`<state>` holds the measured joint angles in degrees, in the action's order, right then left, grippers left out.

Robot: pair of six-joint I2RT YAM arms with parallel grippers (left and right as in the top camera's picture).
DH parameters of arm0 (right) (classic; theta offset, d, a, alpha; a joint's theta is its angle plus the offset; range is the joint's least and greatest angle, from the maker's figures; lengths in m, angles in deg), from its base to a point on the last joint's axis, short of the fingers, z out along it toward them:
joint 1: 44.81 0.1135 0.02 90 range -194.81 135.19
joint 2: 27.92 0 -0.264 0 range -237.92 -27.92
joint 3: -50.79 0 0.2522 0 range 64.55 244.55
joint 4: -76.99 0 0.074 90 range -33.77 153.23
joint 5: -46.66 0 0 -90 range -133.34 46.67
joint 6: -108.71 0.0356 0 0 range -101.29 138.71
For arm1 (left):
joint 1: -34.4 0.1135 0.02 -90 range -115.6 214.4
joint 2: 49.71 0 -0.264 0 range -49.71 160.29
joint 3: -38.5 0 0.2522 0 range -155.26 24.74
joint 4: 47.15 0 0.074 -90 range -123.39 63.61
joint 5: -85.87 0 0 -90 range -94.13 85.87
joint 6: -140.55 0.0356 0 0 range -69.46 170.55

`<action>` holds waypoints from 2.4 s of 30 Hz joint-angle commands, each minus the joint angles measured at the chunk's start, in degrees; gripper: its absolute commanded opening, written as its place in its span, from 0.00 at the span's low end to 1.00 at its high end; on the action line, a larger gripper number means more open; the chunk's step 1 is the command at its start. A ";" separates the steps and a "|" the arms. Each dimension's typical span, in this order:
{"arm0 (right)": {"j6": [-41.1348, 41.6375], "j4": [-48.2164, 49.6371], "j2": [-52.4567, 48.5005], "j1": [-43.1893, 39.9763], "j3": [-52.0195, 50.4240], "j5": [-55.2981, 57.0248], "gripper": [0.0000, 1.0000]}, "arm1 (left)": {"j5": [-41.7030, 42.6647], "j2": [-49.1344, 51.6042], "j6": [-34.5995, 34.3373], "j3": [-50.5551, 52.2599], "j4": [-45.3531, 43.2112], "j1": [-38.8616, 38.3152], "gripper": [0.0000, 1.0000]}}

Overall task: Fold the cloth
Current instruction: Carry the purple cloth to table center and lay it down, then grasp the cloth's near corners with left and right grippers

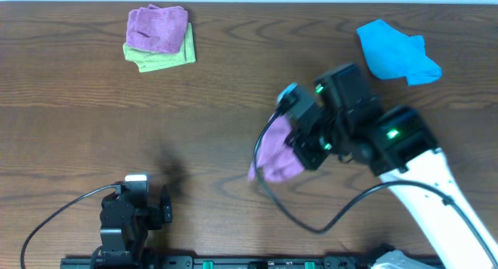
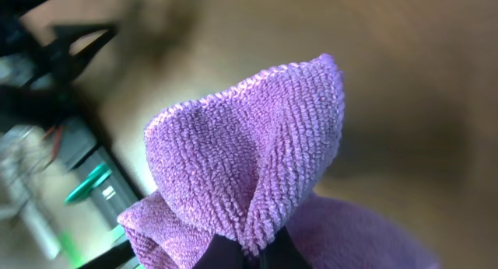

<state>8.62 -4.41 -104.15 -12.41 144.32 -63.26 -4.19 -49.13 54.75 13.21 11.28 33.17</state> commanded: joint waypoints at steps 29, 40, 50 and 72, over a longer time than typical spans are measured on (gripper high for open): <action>16.11 51.47 -22.93 -1.22 -8.79 32.44 0.89 | -0.55 -0.37 0.52 1.29 1.81 0.13 0.95; 34.25 30.60 -17.05 -7.91 -14.58 7.52 0.90 | -0.37 -0.37 0.52 1.29 1.75 0.13 0.95; 44.81 45.68 -17.11 -11.76 -28.89 -5.62 0.84 | 3.87 -0.37 -10.97 1.31 -1.01 0.13 0.95; 53.86 55.87 -21.66 -11.76 -32.65 -0.68 0.65 | 15.52 -0.37 -26.32 1.31 -3.19 0.13 0.95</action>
<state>60.66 51.15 -124.35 -23.93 112.03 -64.48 10.52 -49.13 29.75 13.98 8.83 33.17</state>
